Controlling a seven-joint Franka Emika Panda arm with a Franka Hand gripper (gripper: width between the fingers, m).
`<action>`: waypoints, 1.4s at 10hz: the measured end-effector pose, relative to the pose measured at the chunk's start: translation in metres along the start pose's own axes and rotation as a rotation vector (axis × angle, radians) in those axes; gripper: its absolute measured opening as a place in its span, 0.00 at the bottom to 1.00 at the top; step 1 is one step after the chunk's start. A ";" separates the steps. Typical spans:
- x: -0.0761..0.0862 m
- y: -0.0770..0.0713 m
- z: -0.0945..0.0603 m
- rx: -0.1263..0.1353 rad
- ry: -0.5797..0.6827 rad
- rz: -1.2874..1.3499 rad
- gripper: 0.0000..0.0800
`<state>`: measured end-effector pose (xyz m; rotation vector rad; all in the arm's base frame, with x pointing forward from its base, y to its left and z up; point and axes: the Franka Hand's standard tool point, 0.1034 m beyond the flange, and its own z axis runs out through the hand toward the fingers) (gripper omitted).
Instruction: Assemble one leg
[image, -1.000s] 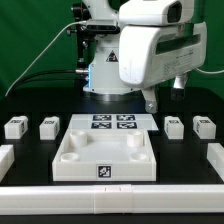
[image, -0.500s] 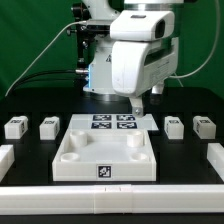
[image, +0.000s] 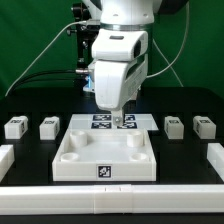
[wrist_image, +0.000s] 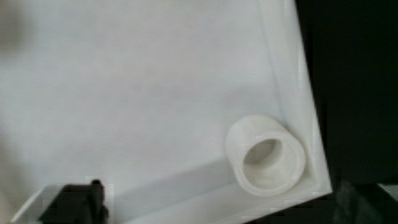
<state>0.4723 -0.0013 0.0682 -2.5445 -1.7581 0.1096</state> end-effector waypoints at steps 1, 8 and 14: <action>0.001 0.000 0.000 -0.001 0.000 -0.002 0.81; -0.013 -0.030 0.024 0.001 0.004 -0.144 0.81; -0.036 -0.041 0.058 0.026 0.010 -0.306 0.81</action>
Offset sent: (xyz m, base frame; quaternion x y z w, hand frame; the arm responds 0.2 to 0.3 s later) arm 0.0000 0.0000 0.0000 0.0000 0.0000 0.0000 1.0000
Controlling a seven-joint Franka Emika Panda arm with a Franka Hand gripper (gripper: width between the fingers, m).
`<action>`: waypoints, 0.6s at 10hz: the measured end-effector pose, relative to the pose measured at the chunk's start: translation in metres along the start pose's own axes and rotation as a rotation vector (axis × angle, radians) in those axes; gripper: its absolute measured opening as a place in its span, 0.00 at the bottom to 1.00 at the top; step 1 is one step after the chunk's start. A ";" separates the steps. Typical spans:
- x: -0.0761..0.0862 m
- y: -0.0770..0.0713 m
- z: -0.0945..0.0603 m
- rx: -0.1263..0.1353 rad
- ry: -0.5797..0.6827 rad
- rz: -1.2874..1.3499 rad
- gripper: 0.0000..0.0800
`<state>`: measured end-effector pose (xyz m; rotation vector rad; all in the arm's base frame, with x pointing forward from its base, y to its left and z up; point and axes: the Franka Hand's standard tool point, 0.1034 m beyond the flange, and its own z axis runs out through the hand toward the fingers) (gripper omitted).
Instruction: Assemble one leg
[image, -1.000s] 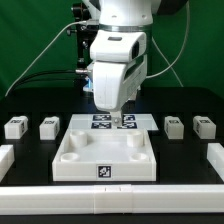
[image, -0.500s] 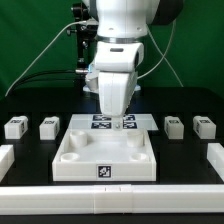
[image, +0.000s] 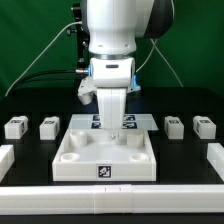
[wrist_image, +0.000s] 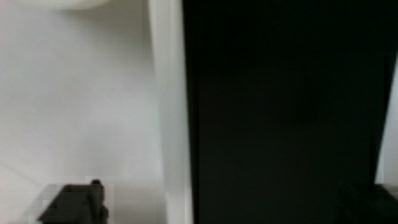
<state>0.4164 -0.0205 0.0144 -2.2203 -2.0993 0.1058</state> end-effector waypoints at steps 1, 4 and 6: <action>-0.002 0.000 0.002 0.003 -0.001 0.001 0.81; -0.007 -0.003 0.007 0.014 0.000 0.017 0.81; -0.007 -0.003 0.007 0.015 0.000 0.019 0.78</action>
Offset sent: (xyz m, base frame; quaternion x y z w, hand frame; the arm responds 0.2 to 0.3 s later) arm 0.0004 -0.0014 0.0004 -0.0017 0.0051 0.0047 1.0000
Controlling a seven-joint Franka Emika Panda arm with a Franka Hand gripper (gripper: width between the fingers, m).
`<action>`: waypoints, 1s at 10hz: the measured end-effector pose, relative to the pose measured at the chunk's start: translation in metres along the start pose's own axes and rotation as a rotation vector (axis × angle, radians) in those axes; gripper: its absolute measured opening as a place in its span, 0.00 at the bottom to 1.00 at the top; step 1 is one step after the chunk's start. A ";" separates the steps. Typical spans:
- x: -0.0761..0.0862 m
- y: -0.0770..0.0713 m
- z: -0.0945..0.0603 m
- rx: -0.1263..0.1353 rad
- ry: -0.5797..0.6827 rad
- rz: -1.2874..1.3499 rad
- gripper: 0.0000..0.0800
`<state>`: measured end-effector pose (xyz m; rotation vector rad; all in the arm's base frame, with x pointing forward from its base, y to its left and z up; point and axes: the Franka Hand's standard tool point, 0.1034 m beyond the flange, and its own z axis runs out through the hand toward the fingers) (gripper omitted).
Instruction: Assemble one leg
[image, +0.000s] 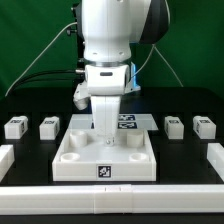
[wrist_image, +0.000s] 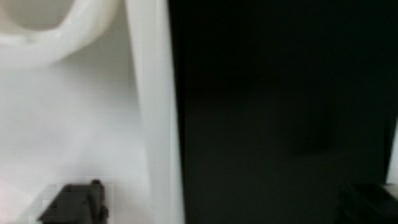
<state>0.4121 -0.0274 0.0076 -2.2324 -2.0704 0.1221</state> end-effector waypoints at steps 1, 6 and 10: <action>0.000 0.000 0.000 0.001 0.000 0.001 0.78; 0.001 0.002 -0.002 -0.011 0.001 0.013 0.15; 0.001 0.003 -0.002 -0.016 0.001 0.013 0.09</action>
Offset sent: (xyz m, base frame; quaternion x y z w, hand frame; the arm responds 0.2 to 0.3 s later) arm 0.0034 0.0067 0.0057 0.0051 -0.0030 0.0153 0.9999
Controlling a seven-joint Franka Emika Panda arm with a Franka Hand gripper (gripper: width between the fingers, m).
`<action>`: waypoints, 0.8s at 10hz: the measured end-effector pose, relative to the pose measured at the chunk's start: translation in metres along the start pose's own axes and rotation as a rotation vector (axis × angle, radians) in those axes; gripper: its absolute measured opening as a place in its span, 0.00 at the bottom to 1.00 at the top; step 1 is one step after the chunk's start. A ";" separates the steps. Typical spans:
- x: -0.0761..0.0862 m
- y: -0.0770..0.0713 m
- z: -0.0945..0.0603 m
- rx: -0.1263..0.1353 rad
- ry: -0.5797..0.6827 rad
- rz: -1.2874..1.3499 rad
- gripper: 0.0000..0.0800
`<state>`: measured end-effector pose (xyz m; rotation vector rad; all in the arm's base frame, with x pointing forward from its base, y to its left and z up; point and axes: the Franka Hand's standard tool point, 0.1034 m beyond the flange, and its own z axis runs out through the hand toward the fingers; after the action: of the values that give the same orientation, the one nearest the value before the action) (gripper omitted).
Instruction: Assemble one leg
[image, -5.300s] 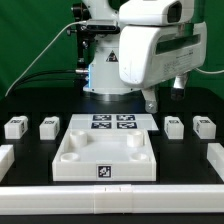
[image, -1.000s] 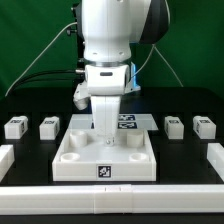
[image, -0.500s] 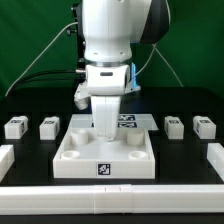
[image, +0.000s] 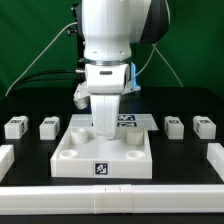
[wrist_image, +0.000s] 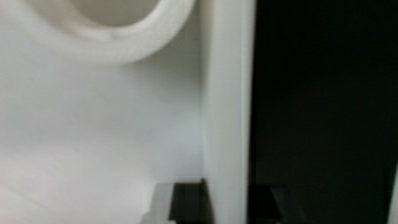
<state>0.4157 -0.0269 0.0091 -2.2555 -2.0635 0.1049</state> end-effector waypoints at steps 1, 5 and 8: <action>0.000 0.000 0.000 0.000 0.000 0.000 0.09; 0.009 0.011 -0.002 -0.012 0.002 -0.018 0.09; 0.035 0.027 -0.002 -0.018 0.013 -0.035 0.09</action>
Offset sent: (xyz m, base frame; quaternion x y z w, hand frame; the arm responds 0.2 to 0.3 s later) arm 0.0158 0.0106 -0.0009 0.0158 -0.0075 -0.0345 0.9993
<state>0.4459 0.0055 0.0082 -2.2230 -2.1050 0.0692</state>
